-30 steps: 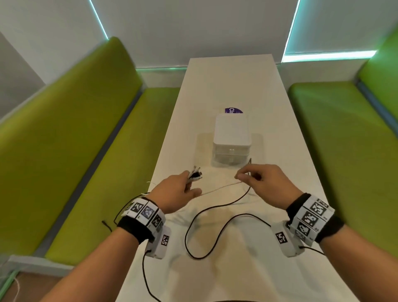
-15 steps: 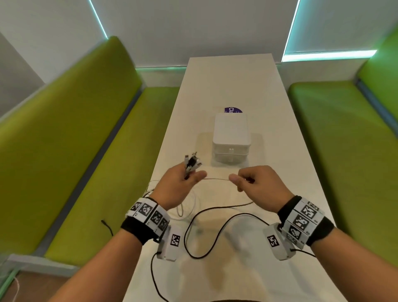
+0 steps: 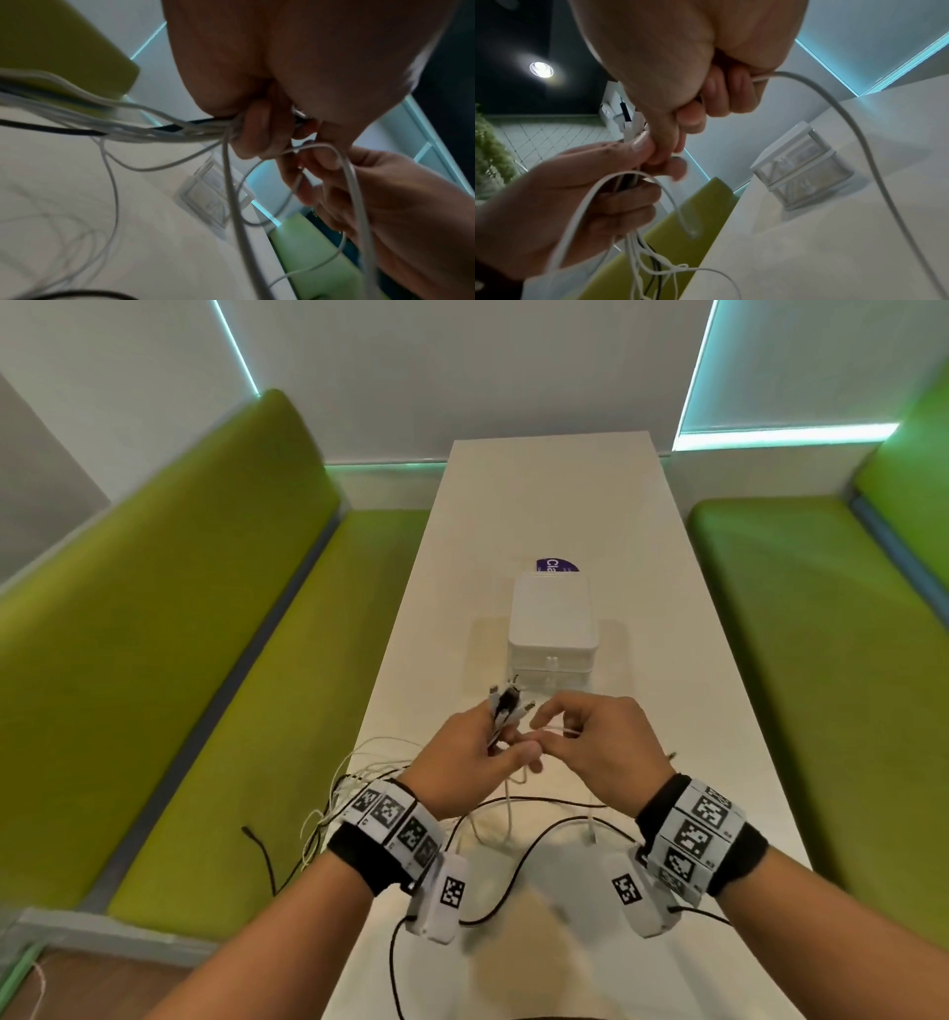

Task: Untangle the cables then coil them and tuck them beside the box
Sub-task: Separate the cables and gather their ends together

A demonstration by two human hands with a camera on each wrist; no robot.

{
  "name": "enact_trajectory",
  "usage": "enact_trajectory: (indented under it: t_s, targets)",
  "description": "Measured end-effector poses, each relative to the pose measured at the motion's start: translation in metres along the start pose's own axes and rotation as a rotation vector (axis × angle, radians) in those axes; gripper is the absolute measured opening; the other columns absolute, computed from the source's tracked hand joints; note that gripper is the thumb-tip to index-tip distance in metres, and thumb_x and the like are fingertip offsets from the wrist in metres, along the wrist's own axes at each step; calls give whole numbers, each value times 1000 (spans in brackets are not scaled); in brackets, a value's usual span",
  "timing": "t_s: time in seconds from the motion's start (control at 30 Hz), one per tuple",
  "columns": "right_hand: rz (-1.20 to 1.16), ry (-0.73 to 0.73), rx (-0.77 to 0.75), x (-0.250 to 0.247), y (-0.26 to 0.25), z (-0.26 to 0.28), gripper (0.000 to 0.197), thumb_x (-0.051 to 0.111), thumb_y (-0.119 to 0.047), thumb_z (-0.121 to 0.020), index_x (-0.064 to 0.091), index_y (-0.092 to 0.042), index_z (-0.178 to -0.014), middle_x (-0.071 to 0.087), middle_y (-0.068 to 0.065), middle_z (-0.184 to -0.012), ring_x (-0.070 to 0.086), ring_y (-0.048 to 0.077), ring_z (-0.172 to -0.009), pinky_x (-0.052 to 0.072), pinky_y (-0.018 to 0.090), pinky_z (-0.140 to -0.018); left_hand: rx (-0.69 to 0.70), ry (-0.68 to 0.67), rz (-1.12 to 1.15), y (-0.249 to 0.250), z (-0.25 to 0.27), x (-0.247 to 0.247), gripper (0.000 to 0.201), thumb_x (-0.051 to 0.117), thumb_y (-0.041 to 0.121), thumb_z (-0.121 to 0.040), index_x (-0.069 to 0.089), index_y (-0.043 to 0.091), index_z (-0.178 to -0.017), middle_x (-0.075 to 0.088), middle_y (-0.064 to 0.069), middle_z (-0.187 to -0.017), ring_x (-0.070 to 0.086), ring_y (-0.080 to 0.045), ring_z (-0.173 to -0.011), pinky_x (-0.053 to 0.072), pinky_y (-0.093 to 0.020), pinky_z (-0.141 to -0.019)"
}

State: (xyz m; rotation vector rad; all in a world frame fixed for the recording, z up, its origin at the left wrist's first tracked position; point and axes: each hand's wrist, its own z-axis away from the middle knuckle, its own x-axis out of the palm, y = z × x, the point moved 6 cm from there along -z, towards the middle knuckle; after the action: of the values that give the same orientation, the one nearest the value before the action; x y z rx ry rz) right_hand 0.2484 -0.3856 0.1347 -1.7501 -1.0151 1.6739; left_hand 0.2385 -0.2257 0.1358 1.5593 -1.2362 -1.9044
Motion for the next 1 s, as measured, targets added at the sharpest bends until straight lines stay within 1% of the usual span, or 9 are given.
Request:
enact_trajectory:
  t_s: [0.17, 0.27, 0.37, 0.43, 0.53, 0.7, 0.83, 0.93, 1.0]
  targets:
    - [46, -27, 68, -13, 14, -2, 63, 65, -80, -69, 54, -19, -59, 48, -8, -49, 44, 10, -51, 45, 36, -56, -160, 64, 144, -22, 2, -22, 20, 71, 30, -91, 54, 29, -81, 53, 16, -67, 49, 3, -61, 41, -14, -62]
    - [177, -20, 47, -35, 21, -6, 49, 63, -60, -88, 53, -22, -58, 49, -6, -51, 49, 14, -55, 48, 37, -62, -290, 199, -57, -51, 6, -60, 31, 69, 34, -93, 64, 19, -120, 70, 8, -102, 64, -9, -90, 48, -23, -79]
    - [190, -36, 35, -48, 29, -10, 27, 60, -41, -96, 64, -26, -73, 55, -6, -57, 52, 13, -59, 46, 35, -63, -369, 310, -409, -70, 14, -89, 21, 69, 36, -92, 61, 18, -100, 67, 3, -94, 65, -24, -81, 46, -30, -65]
    - [114, -51, 6, -42, 28, -12, 17, 62, -36, -96, 70, -30, -83, 62, -9, -66, 55, 9, -63, 47, 34, -66, -268, 320, -531, -62, 13, -84, 25, 72, 34, -89, 57, 20, -103, 55, 9, -95, 60, -17, -75, 43, -30, -62]
    - [55, -171, -71, -11, 16, -9, 14, 67, -41, -94, 79, -35, -96, 71, -17, -86, 62, 1, -82, 50, 27, -77, -36, 256, -379, -32, 5, -50, 53, 75, 26, -87, 52, 23, -135, 50, 18, -98, 54, 7, -76, 39, -9, -67]
    - [-56, -125, -5, 3, 9, -7, 16, 78, -47, -82, 74, -34, -90, 60, -8, -61, 52, 5, -56, 43, 21, -58, -77, -1, -150, -13, 2, -2, 16, 61, 47, -95, 55, 34, -102, 68, 10, -78, 64, -10, -69, 51, -31, -68]
    - [-81, -195, 118, -21, 27, -6, 17, 82, -42, -81, 73, -28, -83, 73, -1, -75, 64, 10, -63, 53, 26, -60, -186, 146, -95, -34, 9, -26, 23, 61, 41, -96, 58, 27, -114, 70, 6, -87, 66, -14, -76, 50, -33, -69]
    - [83, -258, 202, -45, 55, 3, 15, 80, -35, -83, 74, -24, -76, 74, -6, -70, 66, 6, -63, 54, 26, -64, -317, 273, -325, -72, 19, -73, 39, 63, 38, -95, 58, 25, -132, 74, -3, -99, 68, -26, -84, 52, -33, -71]
    - [137, -366, 275, -46, 73, 19, 16, 82, -33, -81, 75, -21, -73, 74, -4, -66, 65, 5, -58, 51, 22, -63, -404, 317, -572, -96, 30, -106, 31, 64, 35, -93, 62, 28, -122, 71, -2, -87, 62, -26, -73, 49, -33, -63]
